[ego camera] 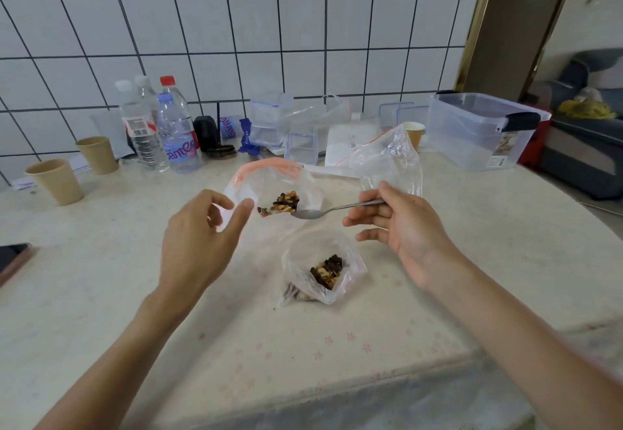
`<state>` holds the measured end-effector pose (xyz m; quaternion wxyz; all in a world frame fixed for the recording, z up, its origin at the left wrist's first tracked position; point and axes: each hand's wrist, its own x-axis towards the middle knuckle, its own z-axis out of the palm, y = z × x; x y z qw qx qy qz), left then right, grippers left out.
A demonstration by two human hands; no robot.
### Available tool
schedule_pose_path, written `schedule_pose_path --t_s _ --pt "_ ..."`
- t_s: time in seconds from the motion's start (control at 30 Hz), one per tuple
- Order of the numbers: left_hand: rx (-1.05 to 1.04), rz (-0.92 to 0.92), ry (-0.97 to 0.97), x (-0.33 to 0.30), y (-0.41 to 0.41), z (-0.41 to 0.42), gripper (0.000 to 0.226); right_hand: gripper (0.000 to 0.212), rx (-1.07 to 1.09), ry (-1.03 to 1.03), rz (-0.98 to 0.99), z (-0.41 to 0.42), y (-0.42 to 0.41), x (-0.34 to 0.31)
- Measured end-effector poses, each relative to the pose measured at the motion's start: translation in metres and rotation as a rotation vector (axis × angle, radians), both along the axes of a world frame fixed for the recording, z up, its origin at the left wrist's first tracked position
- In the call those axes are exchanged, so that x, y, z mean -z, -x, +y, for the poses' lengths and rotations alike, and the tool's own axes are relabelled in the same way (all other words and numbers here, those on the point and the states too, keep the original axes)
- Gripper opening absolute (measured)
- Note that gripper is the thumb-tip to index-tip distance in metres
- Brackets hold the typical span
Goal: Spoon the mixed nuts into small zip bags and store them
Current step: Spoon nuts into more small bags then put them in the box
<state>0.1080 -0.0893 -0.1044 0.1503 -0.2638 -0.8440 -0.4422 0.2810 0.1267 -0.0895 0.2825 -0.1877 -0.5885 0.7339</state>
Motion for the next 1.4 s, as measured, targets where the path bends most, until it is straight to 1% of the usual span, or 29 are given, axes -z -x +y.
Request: schedule_pose_path --t_s 0.07,0.13,0.2,0.27,0.33,0.4,0.5,0.57,0.67,0.83,1.1,1.4 --pt "-0.111 0.089 0.057 0.003 0.013 0.004 0.055 0.038 -0.002 -0.028 -0.029 -0.002 0.014 -0.001" --pt "-0.163 0.095 0.117 0.007 0.028 0.011 0.070 0.039 -0.013 -0.069 -0.053 -0.003 0.027 -0.001" --pt "-0.149 0.005 0.183 0.010 0.041 0.019 0.084 0.040 -0.032 -0.110 -0.065 -0.005 0.041 0.000" --pt "-0.095 -0.170 0.176 0.012 0.051 0.027 0.089 0.039 -0.042 -0.147 -0.092 -0.004 0.055 0.001" --pt "-0.048 -0.292 0.121 0.017 0.057 0.032 0.080 0.038 -0.044 -0.174 -0.115 -0.003 0.069 0.003" --pt "-0.017 -0.366 0.058 0.023 0.059 0.034 0.062 0.038 -0.050 -0.187 -0.129 0.000 0.083 0.006" --pt "0.026 -0.355 0.028 0.028 0.062 0.034 0.036 0.039 -0.084 -0.178 -0.178 0.004 0.101 0.013" --pt "0.032 -0.315 0.035 0.029 0.064 0.034 0.028 0.038 -0.131 -0.133 -0.237 0.008 0.112 0.020" --pt "0.054 -0.282 0.012 0.029 0.064 0.035 0.023 0.037 -0.169 -0.008 -0.299 0.014 0.122 0.030" --pt "0.083 -0.237 -0.059 0.028 0.060 0.038 0.019 0.037 -0.127 0.108 -0.273 0.020 0.123 0.043" --pt "0.201 -0.266 -0.253 0.024 0.054 0.042 0.009 0.032 -0.087 0.156 -0.276 0.016 0.123 0.039" --pt "0.220 -0.328 -0.349 0.020 0.046 0.039 0.010 0.026 -0.051 0.126 -0.244 0.016 0.122 0.041"
